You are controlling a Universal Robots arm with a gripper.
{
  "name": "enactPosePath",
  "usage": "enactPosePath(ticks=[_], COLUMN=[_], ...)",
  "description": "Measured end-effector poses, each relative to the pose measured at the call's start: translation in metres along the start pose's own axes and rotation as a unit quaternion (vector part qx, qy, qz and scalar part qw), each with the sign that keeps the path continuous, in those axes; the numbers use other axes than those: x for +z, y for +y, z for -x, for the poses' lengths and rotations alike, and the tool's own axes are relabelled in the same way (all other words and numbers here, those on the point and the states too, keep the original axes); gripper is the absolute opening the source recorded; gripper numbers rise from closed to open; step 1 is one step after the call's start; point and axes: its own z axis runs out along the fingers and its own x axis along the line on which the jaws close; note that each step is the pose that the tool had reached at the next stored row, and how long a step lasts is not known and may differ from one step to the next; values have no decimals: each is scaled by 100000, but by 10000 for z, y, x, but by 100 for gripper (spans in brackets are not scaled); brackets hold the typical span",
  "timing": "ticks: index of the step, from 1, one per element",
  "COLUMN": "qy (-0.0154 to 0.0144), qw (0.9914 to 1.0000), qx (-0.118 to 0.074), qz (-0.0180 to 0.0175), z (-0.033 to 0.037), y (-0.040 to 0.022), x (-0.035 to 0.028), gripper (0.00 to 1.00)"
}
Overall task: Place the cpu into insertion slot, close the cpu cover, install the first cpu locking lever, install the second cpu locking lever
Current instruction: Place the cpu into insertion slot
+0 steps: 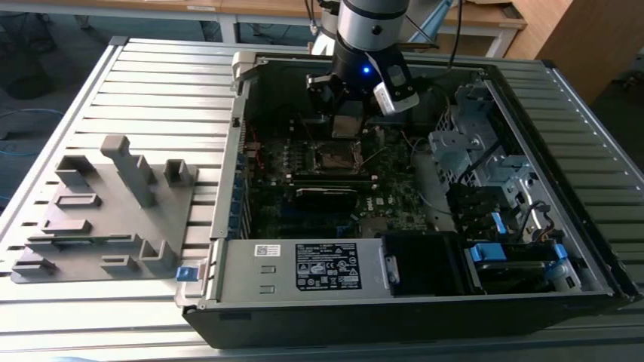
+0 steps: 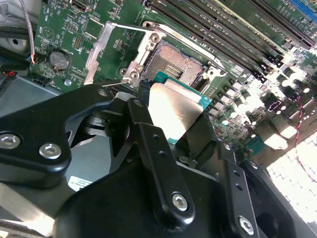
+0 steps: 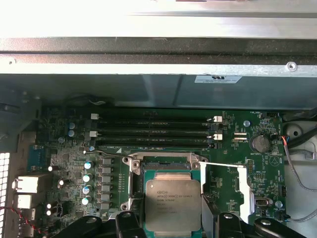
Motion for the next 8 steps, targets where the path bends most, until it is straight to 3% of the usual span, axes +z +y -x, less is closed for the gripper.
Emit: enactPosePath(ticks=[3, 8], qy=[-86, -574], qw=[99997, 99883], qx=[716, 4802], qz=[5, 1], z=[0, 0], y=[-1, -3], x=[5, 19], gripper=[54, 54])
